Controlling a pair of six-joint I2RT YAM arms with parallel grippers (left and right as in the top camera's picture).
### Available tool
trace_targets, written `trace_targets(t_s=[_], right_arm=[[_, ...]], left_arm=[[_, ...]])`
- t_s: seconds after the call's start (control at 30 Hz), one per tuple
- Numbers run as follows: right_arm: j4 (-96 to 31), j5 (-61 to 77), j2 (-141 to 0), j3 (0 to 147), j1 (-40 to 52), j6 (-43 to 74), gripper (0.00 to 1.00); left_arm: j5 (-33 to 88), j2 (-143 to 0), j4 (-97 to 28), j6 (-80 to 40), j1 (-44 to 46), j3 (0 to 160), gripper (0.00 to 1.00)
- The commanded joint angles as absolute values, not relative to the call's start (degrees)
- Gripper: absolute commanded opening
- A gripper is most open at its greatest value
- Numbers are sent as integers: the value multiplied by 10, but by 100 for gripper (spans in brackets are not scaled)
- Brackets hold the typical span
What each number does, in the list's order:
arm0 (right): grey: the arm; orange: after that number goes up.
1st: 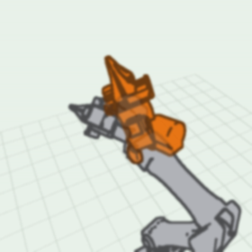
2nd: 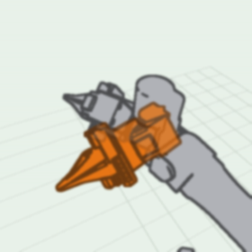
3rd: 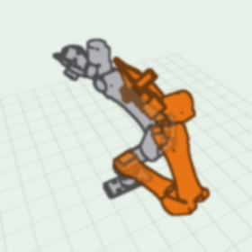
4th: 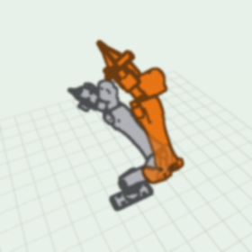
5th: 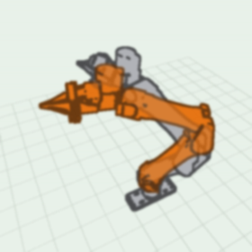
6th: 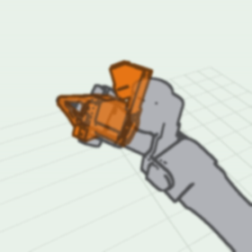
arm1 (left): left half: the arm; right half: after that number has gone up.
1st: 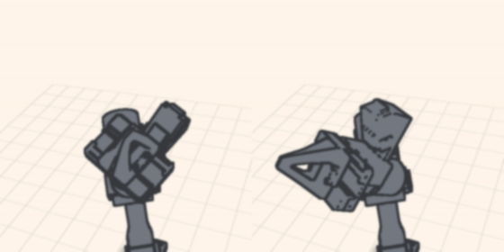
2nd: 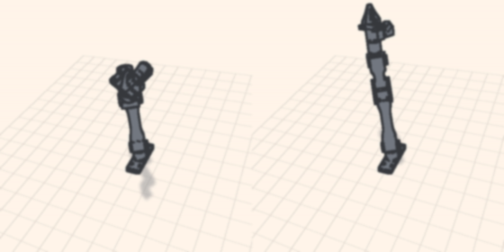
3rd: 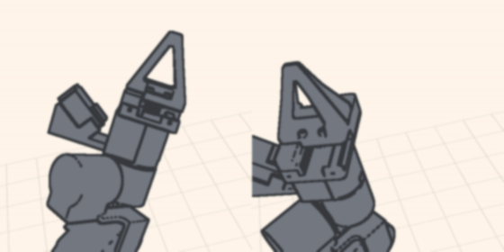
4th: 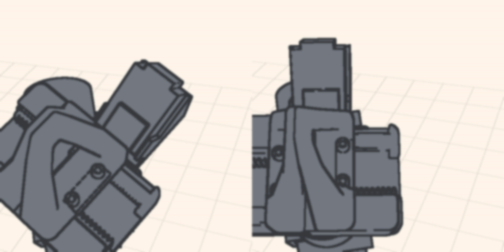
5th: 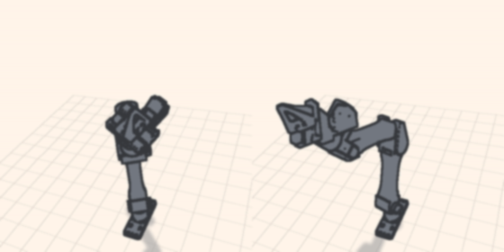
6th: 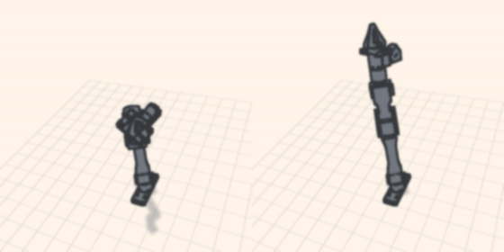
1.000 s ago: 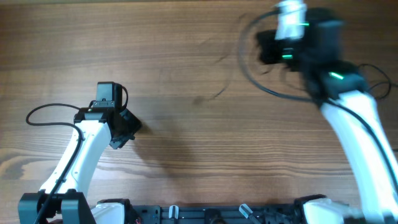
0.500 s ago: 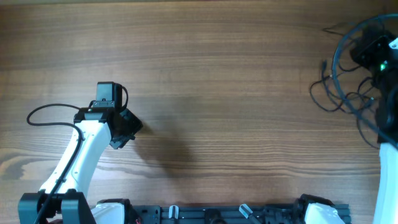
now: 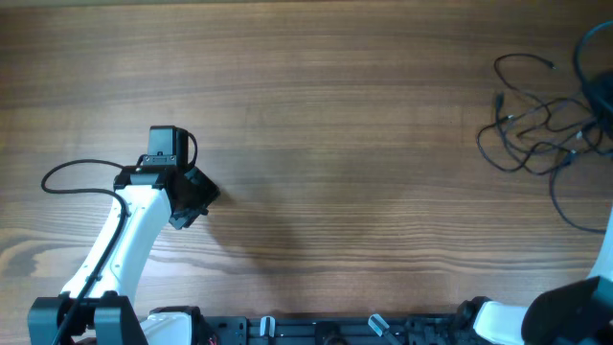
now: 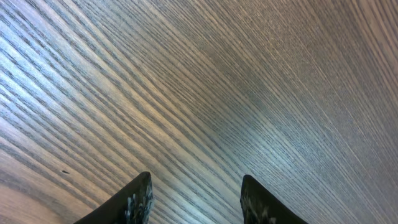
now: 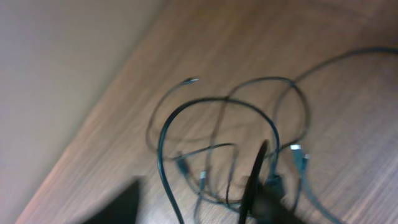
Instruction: Untangle cables
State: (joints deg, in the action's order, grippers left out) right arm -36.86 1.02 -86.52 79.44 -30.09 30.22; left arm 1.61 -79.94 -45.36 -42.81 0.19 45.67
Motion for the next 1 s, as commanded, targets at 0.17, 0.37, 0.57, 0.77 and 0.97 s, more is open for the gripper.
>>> trace_targets(t_s=[0.17, 0.37, 0.57, 0.77, 0.97], right_arm=[[-439, 18, -967, 799, -317, 315, 100], [-469, 45, -975, 799, -317, 313, 100], [-476, 295, -975, 799, -272, 153, 100], [-473, 269, -975, 799, -116, 86, 100], [-502, 80, -975, 797, 31, 47, 100]], left_arm=[[32, -804, -452, -438, -2, 450, 48], [38, -804, -438, -438, -2, 450, 50], [98, -804, -279, -409, 42, 450, 61], [32, -804, -186, -279, 161, 450, 74], [-161, -804, -264, -252, 212, 450, 86]])
